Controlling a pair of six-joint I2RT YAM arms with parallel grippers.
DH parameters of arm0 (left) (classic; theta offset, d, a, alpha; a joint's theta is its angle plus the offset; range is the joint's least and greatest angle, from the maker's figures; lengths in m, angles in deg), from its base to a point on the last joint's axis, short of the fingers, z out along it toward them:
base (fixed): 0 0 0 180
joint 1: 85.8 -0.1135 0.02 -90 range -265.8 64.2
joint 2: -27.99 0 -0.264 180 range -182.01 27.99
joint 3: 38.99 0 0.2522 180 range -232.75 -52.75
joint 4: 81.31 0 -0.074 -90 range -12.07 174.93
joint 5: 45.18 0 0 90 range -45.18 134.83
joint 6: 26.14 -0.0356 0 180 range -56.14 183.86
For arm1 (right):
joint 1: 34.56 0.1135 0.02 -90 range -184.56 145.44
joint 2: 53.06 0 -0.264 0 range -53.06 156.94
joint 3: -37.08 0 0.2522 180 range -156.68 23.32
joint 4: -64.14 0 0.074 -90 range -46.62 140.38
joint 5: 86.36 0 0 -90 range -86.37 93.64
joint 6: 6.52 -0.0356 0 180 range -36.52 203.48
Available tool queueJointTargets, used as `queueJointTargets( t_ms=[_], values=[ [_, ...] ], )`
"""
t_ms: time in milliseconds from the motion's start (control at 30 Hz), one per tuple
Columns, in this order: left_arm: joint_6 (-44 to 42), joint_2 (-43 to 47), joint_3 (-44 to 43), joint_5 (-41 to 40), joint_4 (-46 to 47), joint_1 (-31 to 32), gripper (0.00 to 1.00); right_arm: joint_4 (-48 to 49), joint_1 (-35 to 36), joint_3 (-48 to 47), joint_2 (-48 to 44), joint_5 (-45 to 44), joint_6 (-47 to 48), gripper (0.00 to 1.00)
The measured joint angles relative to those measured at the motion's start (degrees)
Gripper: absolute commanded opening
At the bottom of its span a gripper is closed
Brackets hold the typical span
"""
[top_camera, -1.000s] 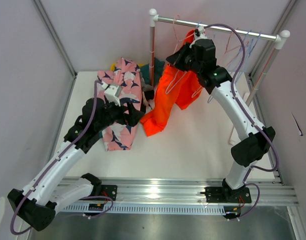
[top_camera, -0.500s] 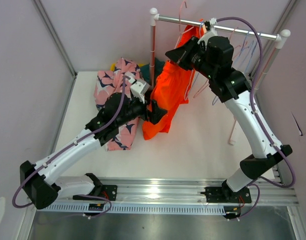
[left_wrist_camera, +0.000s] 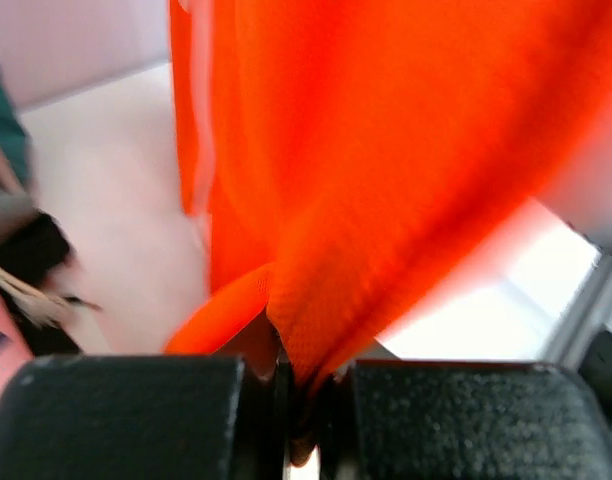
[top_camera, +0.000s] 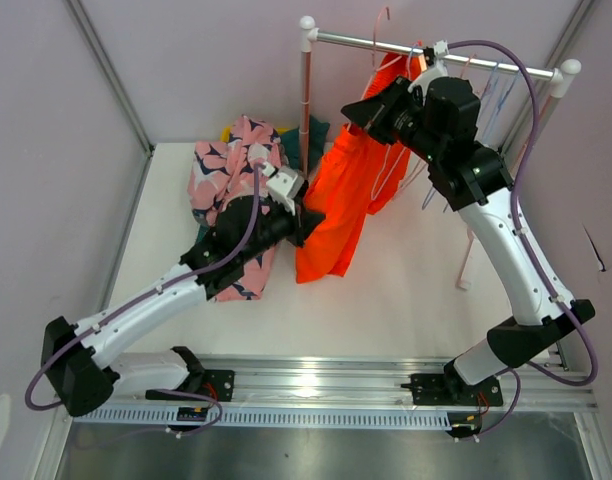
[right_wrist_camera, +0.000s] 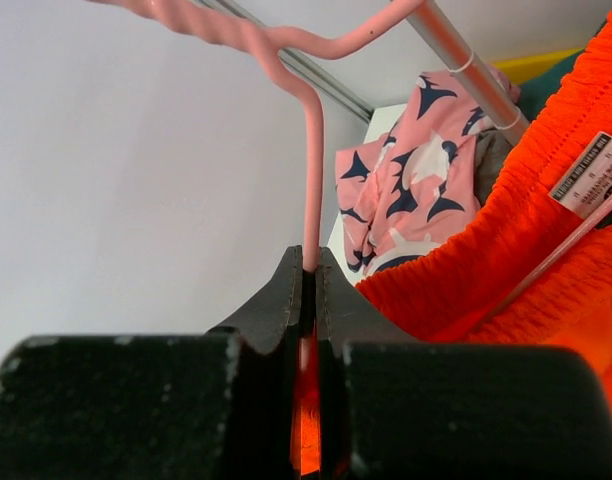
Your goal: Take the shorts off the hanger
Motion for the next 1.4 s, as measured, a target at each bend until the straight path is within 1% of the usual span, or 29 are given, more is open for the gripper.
queueJointTargets(
  t_ms=[33, 100, 233, 300, 367, 500, 600, 667, 733, 800, 867, 933, 967, 1033, 1100, 1167, 1267, 1400],
  values=[
    [0.1, 0.8, 1.0, 0.0, 0.2, 0.8, 0.0, 0.0, -0.5, 0.0, 0.0, 0.4, -0.1, 0.0],
    [1.0, 5.2, 7.1, -1.9, 2.8, 4.5, 0.0, -0.3, -2.1, 0.0, 0.2, 1.5, -0.2, 0.0],
    [2.6, 13.1, 17.1, -8.1, 6.3, 15.7, 0.0, -1.6, -4.9, -1.7, 1.7, 4.3, -1.4, 0.0],
    [3.3, 14.9, 20.1, -10.8, 7.6, 19.5, 0.0, -2.0, -5.9, -3.3, 2.8, 5.6, -2.6, 0.0],
    [4.0, 14.9, 21.6, -12.7, 8.3, 21.1, 0.0, -1.9, -6.6, -4.4, 3.5, 6.5, -4.0, 0.0],
    [4.2, 11.9, 21.7, -15.0, 9.7, 21.2, 0.0, -1.7, -7.0, -4.4, 3.5, 7.3, -5.7, 0.0],
    [3.6, 6.4, 17.7, -17.6, 8.6, 21.3, 0.0, -1.6, -7.1, -4.4, 3.5, 7.8, -6.7, 0.0],
    [2.9, 1.0, 11.9, -19.9, 6.1, 20.9, 0.0, -0.9, -7.1, -3.9, 3.2, 8.2, -7.9, 0.0],
    [2.8, -4.4, 5.0, -21.4, 4.0, 19.6, 0.0, 1.8, -6.7, -0.1, 1.2, 9.2, -9.4, 0.0],
    [2.8, -9.4, -2.8, -22.7, 0.0, 17.1, 0.0, 4.3, -6.0, 5.0, -2.0, 10.0, -11.6, 0.0],
    [3.4, -13.7, -9.8, -24.7, -3.4, 14.0, 0.0, 10.0, -5.3, 10.0, -5.3, 6.3, -14.7, 0.0],
    [4.1, -17.0, -15.8, -25.8, -7.6, 11.5, 0.0, 13.8, -6.3, 13.3, -7.9, 3.2, -17.0, 0.0],
    [3.9, -19.1, -19.5, -25.8, -10.0, 9.8, 0.0, 15.5, -6.4, 15.3, -9.6, 3.9, -18.7, 0.0],
    [3.9, -23.8, -26.5, -25.6, -13.4, 6.5, 0.0, 18.1, -4.1, 18.9, -12.9, 7.0, -22.2, 0.0],
    [4.0, -27.1, -31.0, -25.3, -15.6, 4.0, 0.0, 19.5, -2.0, 20.9, -14.9, 10.5, -24.9, 0.0],
    [4.5, -28.5, -32.8, -24.8, -17.8, 2.2, 0.0, 20.4, -1.4, 21.3, -15.4, 13.9, -27.0, 0.0],
    [4.7, -28.2, -30.8, -24.5, -19.4, 0.3, 0.0, 20.9, -1.4, 21.4, -15.3, 16.7, -28.1, 0.0],
    [6.2, -24.2, -20.8, -23.8, -18.1, 0.4, 0.0, 20.5, -1.9, 21.0, -12.9, 19.5, -28.1, 0.0]
  ],
)
